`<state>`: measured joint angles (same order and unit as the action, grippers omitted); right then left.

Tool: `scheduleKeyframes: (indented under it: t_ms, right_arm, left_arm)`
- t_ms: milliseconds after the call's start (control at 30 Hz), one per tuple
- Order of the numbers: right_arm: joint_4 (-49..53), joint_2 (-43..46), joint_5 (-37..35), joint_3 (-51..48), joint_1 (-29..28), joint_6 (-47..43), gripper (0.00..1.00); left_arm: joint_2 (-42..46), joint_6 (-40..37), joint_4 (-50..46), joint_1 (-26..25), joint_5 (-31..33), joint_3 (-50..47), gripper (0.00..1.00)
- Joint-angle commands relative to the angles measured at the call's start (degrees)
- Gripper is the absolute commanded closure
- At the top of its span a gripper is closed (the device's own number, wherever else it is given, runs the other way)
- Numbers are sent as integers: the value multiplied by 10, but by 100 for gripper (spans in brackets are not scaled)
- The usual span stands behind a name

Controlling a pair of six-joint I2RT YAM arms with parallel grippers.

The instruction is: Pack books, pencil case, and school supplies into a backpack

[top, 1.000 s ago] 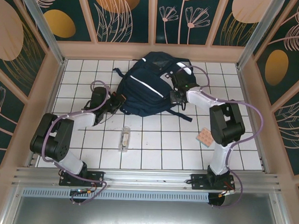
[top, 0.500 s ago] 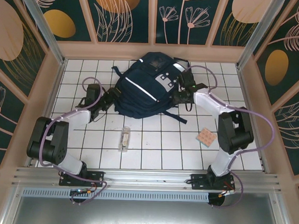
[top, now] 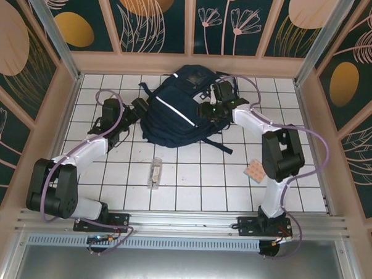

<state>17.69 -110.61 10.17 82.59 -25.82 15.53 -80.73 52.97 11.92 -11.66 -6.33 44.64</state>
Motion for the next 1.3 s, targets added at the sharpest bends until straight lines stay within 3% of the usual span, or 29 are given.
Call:
scheduleKeyframes:
  t_ms: [0, 133, 200, 300, 367, 400, 500, 700, 1033, 1267]
  right_arm:
    - [-34, -40, 26, 37, -1, 15, 50]
    - [-35, -82, 19, 55, 0, 23, 50]
    - [-45, -90, 58, 55, 0, 27, 52]
    - [-86, -82, 135, 29, 0, 53, 77]
    - [-104, -66, 161, 14, 2, 86, 96]
    - [-115, -57, 170, 8, 2, 99, 100]
    - [-167, -18, 186, -24, 3, 167, 100]
    - [-242, 29, 179, -43, -11, 268, 100]
    - [-264, 9, 146, 10, -31, 326, 100]
    - [-288, 7, 132, 18, -44, 354, 100]
  left_arm:
    - [-7, 14, 29, 0, -18, -20, 1]
    - [-13, 17, 40, 0, -32, -26, 1]
    - [-15, 15, 44, -1, -38, -28, 1]
    - [-20, 8, 48, -1, -51, -25, 3]
    - [-28, 3, 54, -6, -65, -22, 11]
    - [-33, 0, 55, -9, -72, -20, 14]
    - [-47, -22, 41, -30, -83, 0, 23]
    - [-71, -106, -72, -108, -22, 81, 24]
    - [-107, -96, -109, -178, -3, 140, 35]
    - [-146, -70, -103, -191, 16, 156, 36]
